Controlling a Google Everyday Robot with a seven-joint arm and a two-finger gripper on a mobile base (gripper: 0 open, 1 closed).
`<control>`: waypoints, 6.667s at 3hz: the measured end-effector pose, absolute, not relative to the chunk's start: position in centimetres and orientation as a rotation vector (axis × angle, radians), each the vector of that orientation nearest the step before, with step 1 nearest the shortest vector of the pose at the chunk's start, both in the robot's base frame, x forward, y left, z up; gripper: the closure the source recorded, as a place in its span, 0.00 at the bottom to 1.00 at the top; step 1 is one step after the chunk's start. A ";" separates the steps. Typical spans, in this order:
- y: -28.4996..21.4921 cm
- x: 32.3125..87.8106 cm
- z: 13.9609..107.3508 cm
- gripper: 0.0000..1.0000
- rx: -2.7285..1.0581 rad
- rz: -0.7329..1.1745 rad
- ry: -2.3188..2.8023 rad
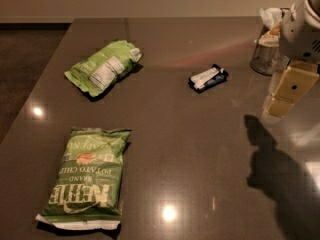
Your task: Move rxbar blueberry near green jalapeno chip bag
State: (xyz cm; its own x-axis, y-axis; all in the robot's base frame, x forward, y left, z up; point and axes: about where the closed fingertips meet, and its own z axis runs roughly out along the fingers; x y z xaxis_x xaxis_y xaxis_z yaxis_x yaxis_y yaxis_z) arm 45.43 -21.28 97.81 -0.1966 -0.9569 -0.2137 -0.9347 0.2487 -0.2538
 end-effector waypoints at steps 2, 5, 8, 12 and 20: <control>-19.4 52.7 96.3 0.00 -1.899 -0.050 2.001; -16.5 62.8 89.4 0.00 -2.191 0.070 1.819; -17.1 65.3 84.1 0.15 -2.354 0.066 1.878; -14.7 60.5 86.3 1.00 -2.389 0.162 1.795; -0.8 39.8 89.6 0.36 -2.299 0.550 1.536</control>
Offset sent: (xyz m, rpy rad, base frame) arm 0.1243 0.0300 -0.0352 0.0566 -0.0432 0.3341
